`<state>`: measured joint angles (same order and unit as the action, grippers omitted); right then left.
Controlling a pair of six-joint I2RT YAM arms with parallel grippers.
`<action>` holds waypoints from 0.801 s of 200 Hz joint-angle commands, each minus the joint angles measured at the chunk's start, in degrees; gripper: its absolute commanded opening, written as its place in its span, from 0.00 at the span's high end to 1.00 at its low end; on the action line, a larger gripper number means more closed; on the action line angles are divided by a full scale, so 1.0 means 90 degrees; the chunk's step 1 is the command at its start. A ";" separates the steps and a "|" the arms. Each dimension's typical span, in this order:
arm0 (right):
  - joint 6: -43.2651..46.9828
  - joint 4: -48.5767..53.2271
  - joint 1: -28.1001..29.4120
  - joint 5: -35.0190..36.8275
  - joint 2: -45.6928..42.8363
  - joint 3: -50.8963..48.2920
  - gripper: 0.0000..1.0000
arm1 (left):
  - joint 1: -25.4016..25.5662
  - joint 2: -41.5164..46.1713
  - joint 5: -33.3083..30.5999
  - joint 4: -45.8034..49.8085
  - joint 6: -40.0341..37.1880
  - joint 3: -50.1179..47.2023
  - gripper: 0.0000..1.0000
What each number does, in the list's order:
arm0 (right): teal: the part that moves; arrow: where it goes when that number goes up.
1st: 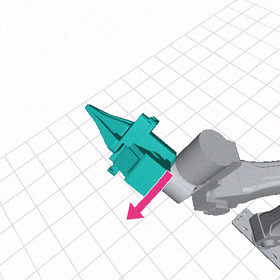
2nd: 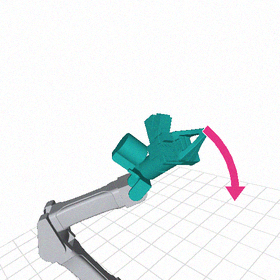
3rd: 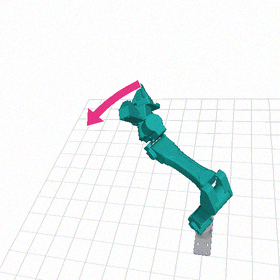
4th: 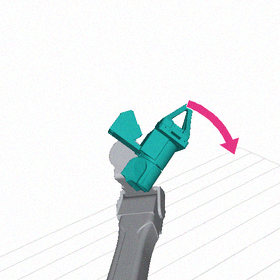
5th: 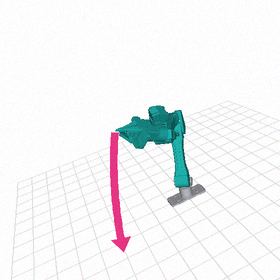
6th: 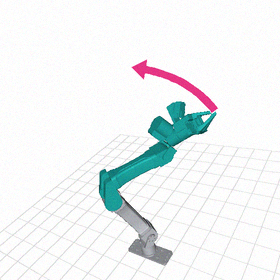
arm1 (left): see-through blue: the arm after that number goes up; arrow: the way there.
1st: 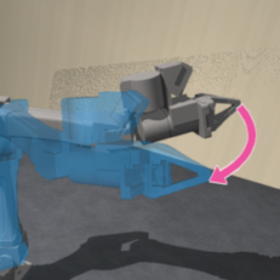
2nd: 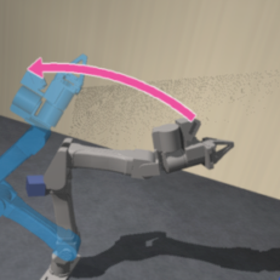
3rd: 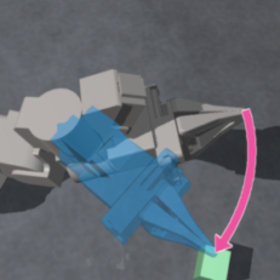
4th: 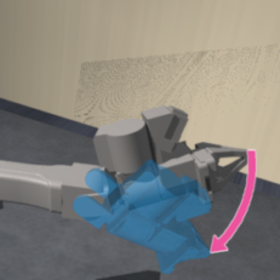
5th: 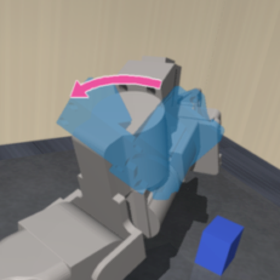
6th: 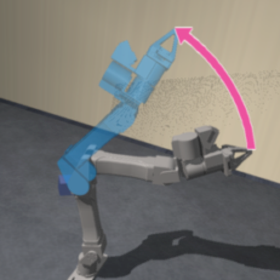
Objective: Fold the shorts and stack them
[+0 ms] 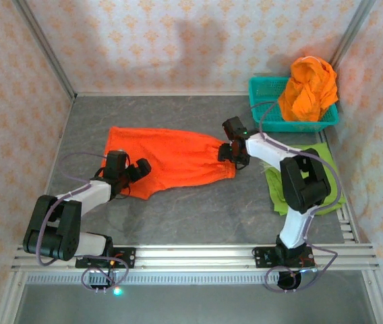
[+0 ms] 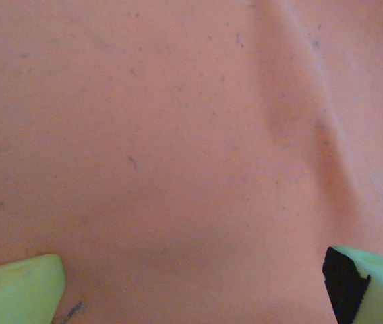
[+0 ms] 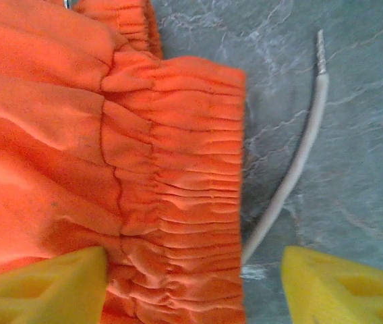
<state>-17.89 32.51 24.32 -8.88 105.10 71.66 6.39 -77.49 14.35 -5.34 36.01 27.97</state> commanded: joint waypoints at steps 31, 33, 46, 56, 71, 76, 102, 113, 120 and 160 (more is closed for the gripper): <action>-0.0328 -0.0208 -0.0025 -0.0483 0.0380 0.0179 0.37 | -0.0003 0.0006 -0.0194 0.0545 -0.0065 -0.0217 0.00; -0.0334 -0.0212 -0.0026 -0.0499 0.0394 0.0174 0.37 | -0.0006 -0.0001 -0.0189 0.0538 -0.0065 -0.0224 0.00; -0.0383 -0.0288 -0.0018 -0.0586 0.0459 0.0145 0.37 | -0.0009 -0.0021 -0.0182 0.0517 -0.0057 -0.0226 0.00; -0.0421 -0.0365 -0.0023 -0.0665 0.0509 0.0104 0.37 | -0.0013 -0.0031 -0.0187 0.0507 -0.0056 -0.0227 0.00; -0.0475 -0.0437 -0.0023 -0.0782 0.0597 0.0071 0.40 | -0.0015 -0.0042 -0.0182 0.0497 -0.0056 -0.0236 0.00; -0.0483 -0.0461 -0.0020 -0.0806 0.0629 0.0068 0.43 | -0.0012 -0.0056 -0.0188 0.0497 -0.0056 -0.0237 0.00; -0.0519 -0.0473 -0.0021 -0.0770 0.0778 0.0087 0.60 | -0.0013 -0.0061 -0.0178 0.0502 -0.0056 -0.0226 0.00; -0.0493 -0.0423 -0.0018 -0.0666 0.0858 0.0123 0.69 | -0.0011 -0.0051 -0.0177 0.0504 -0.0055 -0.0227 0.00; -0.0467 -0.0370 -0.0025 -0.0571 0.0904 0.0161 0.74 | -0.0016 -0.0034 -0.0176 0.0507 -0.0046 -0.0222 0.00; -0.0263 -0.0129 -0.0022 -0.0113 0.0863 0.0270 0.90 | -0.0010 0.0526 -0.0051 0.0675 0.0060 -0.0125 0.00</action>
<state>-21.23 28.64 23.97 -14.76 111.00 73.84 6.39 -76.38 14.35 -4.56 36.05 27.64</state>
